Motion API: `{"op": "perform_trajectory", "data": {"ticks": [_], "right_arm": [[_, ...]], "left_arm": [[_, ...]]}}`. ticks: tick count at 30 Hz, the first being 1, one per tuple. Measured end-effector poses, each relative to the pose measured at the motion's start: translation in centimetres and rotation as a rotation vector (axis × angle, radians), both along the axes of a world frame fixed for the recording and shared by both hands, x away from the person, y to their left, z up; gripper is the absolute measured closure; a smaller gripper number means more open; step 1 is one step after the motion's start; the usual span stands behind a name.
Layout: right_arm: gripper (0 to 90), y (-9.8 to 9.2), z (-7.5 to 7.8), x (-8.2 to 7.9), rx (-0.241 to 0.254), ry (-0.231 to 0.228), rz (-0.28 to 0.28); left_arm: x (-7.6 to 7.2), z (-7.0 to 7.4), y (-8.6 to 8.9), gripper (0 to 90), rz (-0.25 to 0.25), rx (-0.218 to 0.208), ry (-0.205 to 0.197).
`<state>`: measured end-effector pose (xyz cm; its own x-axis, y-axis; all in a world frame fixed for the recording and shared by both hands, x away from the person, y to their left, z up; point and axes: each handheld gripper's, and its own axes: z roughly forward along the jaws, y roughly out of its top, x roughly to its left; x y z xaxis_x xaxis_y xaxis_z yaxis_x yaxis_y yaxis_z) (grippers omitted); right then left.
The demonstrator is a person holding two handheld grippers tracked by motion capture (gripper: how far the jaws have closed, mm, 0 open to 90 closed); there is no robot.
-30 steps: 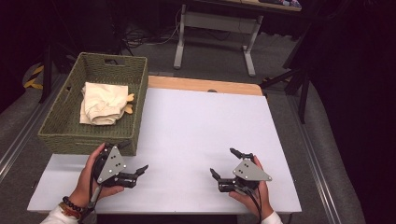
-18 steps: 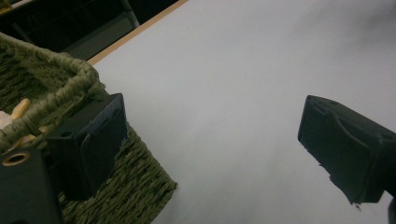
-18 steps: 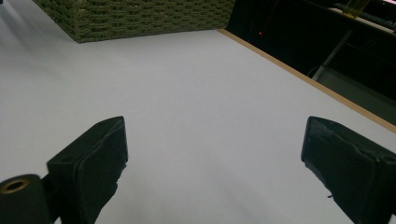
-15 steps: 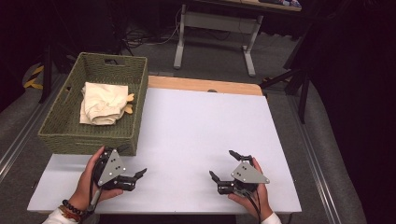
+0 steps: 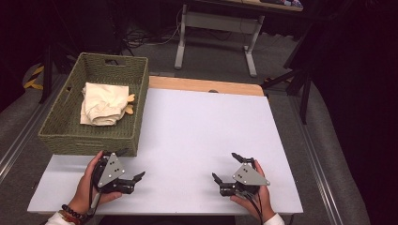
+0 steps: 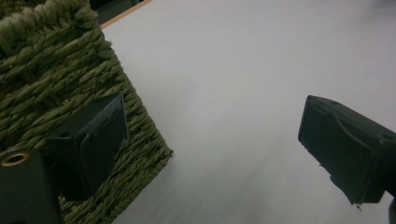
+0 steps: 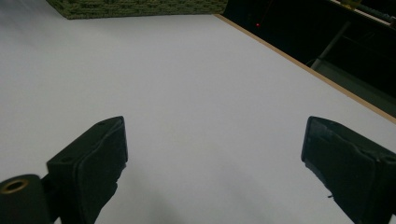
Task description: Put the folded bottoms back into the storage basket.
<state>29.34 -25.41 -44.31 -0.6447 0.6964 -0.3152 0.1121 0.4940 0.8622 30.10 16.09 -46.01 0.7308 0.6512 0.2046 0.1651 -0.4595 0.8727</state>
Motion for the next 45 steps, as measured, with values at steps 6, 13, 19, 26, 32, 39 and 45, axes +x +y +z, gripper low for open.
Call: {"op": "perform_trajectory", "data": {"ticks": [6,13,19,26,32,39,45], "right_arm": [[7.0,-0.3,-0.4,0.0,-0.002,0.009,-0.008],[6.2,-0.5,-0.5,0.1,0.002,0.015,-0.009],[6.3,-0.5,-0.3,0.1,0.013,0.012,-0.005],[6.5,-0.4,-0.3,-0.1,0.004,0.003,0.003],[6.5,-0.4,-0.1,-0.3,0.007,0.002,-0.003],[6.6,0.0,-0.4,-0.2,-0.005,0.013,0.001],[6.6,-0.1,-0.4,-0.1,-0.006,0.018,0.004]], "left_arm": [[0.0,-0.5,0.2,8.0,0.015,0.001,0.023],[-0.1,-0.6,0.1,7.2,0.015,0.009,0.016],[-0.2,-0.4,0.1,7.0,0.012,0.000,0.009],[-0.4,0.1,0.3,7.0,0.016,-0.019,-0.004],[-0.4,0.3,0.5,7.0,0.009,-0.028,-0.010],[-0.5,0.5,0.6,7.0,0.007,-0.031,-0.016],[-0.5,0.4,0.4,7.0,0.005,-0.024,-0.012]]}}
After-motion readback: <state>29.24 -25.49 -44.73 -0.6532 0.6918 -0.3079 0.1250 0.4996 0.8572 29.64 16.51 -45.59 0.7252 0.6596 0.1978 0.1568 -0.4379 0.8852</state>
